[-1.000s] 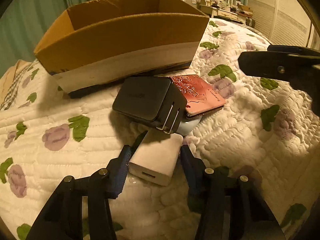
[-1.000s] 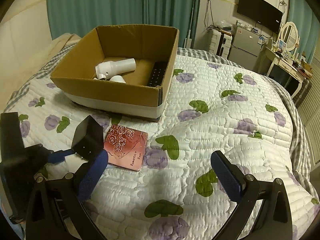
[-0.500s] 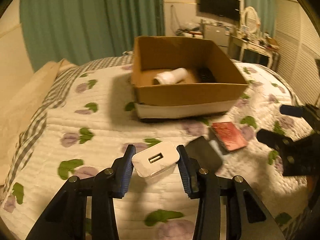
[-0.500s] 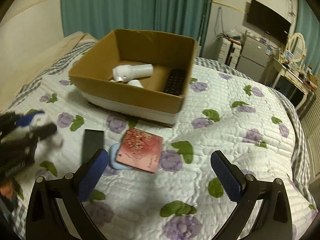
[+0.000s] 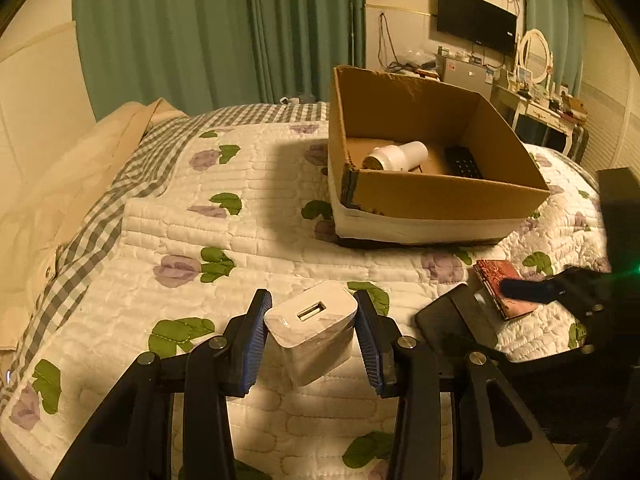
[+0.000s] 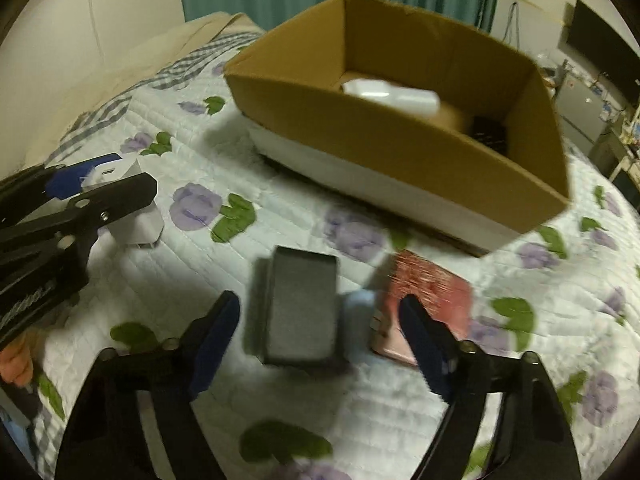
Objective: Organize rigid objects
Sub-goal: 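Grasp the white charger with the left tool while the right grasps the black charger, then carry both chargers into the box and open both tools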
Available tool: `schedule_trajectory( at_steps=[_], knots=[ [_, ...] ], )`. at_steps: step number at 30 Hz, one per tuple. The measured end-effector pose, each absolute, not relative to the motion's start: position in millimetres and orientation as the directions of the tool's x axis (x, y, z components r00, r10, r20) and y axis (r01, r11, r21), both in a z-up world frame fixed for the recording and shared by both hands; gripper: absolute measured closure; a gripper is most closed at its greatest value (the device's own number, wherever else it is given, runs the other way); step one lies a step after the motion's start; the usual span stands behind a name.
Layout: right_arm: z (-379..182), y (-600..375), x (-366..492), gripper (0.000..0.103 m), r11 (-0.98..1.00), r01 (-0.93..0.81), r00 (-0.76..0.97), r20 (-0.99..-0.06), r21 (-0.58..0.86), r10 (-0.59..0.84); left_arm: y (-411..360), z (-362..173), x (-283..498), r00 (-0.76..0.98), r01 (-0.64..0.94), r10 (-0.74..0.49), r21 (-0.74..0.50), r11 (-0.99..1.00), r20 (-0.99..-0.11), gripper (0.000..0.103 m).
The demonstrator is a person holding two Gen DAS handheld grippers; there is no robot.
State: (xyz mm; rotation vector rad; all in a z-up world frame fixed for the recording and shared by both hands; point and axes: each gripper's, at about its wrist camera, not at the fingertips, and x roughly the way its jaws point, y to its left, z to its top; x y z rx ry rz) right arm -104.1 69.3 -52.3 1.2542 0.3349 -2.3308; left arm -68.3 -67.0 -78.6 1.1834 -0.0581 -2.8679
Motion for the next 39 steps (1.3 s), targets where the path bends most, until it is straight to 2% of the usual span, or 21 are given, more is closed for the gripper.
schedule_trajectory(
  at_steps=[3, 7, 15, 18, 26, 32, 36, 39],
  knots=[
    [-65, 55, -113, 0.047, -0.854, 0.52, -0.454, -0.854, -0.022, -0.255, -70, -79, -69, -0.707, 0.026, -0.044, 0.036, -0.999, -0.706, 0.06],
    [-76, 46, -115, 0.057, -0.85, 0.526, -0.435, -0.867, -0.024, -0.244, -72, -78, -67, -0.709, 0.026, -0.041, 0.032, -0.999, -0.704, 0.06],
    [-47, 56, -96, 0.06, -0.858, 0.512, -0.499, -0.825, -0.033, -0.266, -72, -72, -65, -0.721, 0.028, -0.043, 0.032, -0.999, -0.691, 0.06],
    [-18, 65, -91, 0.065, -0.862, 0.505, -0.536, -0.792, -0.025, -0.291, -71, -63, -62, -0.732, 0.026, -0.038, 0.027, -0.999, -0.68, 0.06],
    [66, 86, -105, 0.065, -0.874, 0.485, -0.642, -0.694, -0.036, -0.328, -59, -16, -67, -0.791, -0.002, -0.01, 0.02, -1.0, -0.612, 0.061],
    [115, 93, -139, 0.065, -0.883, 0.464, -0.71, -0.624, -0.067, -0.326, -46, 15, -93, -0.826, -0.019, -0.018, 0.06, -0.998, -0.564, 0.061],
    [123, 99, -169, 0.065, -0.894, 0.441, -0.724, -0.621, -0.08, -0.301, -39, 26, -121, -0.837, -0.035, -0.002, 0.057, -0.998, -0.547, 0.061],
    [107, 102, -194, 0.065, -0.899, 0.43, -0.706, -0.651, -0.084, -0.277, -34, 22, -142, -0.836, -0.043, 0.0, 0.066, -0.997, -0.549, 0.06]
  ],
)
